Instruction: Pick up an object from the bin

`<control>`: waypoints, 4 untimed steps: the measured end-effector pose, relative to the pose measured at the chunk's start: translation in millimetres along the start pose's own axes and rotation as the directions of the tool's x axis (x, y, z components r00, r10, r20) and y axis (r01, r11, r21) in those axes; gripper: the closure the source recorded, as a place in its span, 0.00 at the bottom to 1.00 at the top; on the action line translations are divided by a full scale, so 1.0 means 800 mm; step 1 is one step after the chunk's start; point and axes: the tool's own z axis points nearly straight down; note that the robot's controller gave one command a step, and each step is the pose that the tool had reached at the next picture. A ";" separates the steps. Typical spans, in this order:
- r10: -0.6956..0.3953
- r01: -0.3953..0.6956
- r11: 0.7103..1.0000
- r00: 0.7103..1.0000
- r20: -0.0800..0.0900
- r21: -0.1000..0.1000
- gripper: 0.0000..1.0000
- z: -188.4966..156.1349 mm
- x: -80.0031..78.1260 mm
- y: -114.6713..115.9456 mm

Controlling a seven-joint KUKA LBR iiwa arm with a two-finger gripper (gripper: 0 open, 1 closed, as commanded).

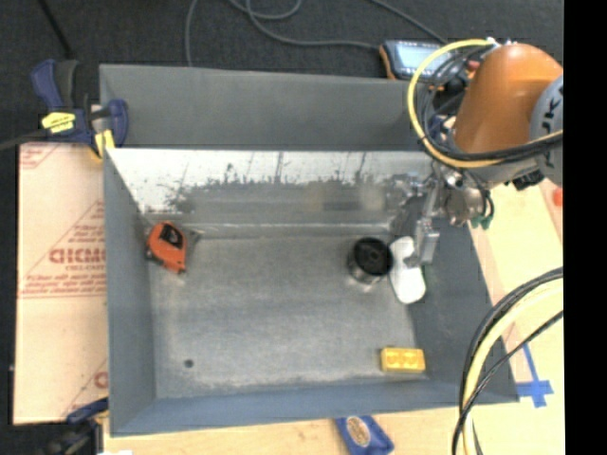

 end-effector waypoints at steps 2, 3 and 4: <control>-0.025 0.025 1.000 1.000 0.004 0.003 0.00 0.086 0.004 0.035; 0.040 -0.040 0.999 0.999 0.007 0.003 1.00 0.131 -0.011 0.024; 0.040 -0.040 0.999 0.999 0.007 0.003 1.00 0.131 -0.011 0.024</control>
Offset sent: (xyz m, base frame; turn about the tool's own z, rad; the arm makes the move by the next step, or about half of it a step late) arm -0.0065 0.0287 -0.0723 -0.0262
